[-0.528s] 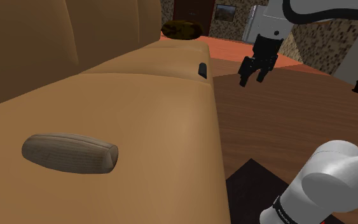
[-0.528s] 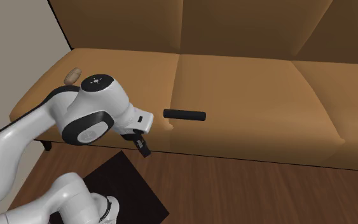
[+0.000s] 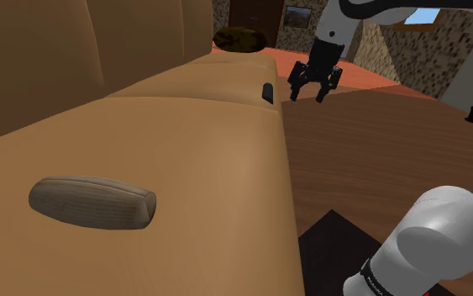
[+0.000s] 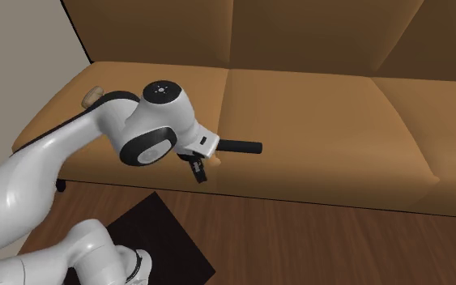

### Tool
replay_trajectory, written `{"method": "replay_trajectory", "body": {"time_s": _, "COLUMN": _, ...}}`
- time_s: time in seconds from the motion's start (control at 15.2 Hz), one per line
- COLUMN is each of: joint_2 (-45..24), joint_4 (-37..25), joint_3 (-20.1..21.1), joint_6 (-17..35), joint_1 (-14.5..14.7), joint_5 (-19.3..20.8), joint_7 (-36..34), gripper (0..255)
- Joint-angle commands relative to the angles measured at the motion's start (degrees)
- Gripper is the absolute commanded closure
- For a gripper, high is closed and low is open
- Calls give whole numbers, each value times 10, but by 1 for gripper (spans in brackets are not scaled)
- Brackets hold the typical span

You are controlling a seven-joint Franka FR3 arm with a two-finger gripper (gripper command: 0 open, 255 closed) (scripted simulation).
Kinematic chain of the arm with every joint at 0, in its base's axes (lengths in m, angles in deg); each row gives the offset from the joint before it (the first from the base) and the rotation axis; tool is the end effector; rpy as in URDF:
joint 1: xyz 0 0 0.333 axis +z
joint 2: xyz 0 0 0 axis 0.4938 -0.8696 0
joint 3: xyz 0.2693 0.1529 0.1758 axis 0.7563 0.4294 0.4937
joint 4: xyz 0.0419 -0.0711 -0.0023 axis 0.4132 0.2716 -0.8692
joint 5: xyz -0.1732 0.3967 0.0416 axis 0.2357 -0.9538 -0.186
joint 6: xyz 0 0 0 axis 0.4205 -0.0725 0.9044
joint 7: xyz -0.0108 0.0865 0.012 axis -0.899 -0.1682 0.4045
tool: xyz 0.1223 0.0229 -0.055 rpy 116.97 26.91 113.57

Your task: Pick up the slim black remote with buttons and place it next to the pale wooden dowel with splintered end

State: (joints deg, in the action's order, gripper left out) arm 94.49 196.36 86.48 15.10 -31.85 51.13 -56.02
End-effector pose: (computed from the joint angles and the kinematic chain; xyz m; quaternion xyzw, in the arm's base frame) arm 0.3995 -0.0310 0.6232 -0.9808 0.1861 -0.0571 0.0124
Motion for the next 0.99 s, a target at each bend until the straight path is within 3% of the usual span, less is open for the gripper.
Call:
{"method": "replay_trajectory", "body": {"time_s": 0.0, "joint_2": -43, "joint_4": -34, "joint_3": -3, "joint_6": 14, "joint_1": -5, "joint_5": -23, "joint_7": -32, "gripper": 0}}
{"method": "replay_trajectory", "body": {"time_s": 0.59, "joint_2": -219, "joint_4": -197, "joint_3": -34, "joint_6": 60, "joint_1": -26, "joint_5": -123, "joint_7": -147, "gripper": 0}}
{"method": "replay_trajectory", "body": {"time_s": 0.92, "joint_2": -226, "joint_4": -173, "joint_3": -31, "joint_6": 91, "joint_1": -24, "joint_5": -128, "joint_7": -148, "gripper": 0}}
